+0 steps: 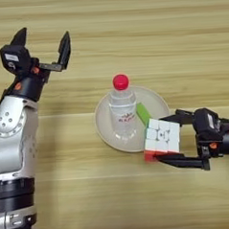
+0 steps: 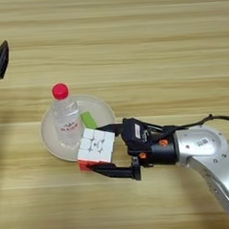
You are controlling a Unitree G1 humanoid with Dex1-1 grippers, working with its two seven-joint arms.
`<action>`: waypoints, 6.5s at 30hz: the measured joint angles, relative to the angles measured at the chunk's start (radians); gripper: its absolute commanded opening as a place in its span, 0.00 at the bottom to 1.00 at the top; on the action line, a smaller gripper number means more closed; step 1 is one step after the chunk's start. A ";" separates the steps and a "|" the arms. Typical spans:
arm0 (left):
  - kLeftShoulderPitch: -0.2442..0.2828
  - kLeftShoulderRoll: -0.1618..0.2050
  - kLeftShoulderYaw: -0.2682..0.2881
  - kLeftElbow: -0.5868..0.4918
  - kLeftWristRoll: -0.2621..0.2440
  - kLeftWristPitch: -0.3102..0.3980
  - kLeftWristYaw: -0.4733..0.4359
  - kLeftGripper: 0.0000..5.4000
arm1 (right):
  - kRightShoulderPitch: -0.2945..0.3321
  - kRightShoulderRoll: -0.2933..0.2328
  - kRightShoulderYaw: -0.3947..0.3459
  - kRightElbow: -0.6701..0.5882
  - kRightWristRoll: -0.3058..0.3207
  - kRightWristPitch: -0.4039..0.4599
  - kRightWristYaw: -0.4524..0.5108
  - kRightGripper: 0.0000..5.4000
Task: Move the objects on the table
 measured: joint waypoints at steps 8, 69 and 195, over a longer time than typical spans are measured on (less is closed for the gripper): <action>0.055 0.018 -0.035 -0.104 -0.061 0.058 -0.088 1.00 | 0.000 0.000 0.000 0.001 0.000 0.000 0.001 0.62; 0.321 0.274 -0.392 -0.394 -0.211 0.223 -0.626 1.00 | -0.004 -0.070 -0.096 -0.008 0.122 0.002 0.124 0.62; 0.321 0.273 -0.472 -0.340 -0.121 0.163 -0.649 0.61 | -0.058 -0.025 0.000 -0.069 0.206 0.067 0.099 1.00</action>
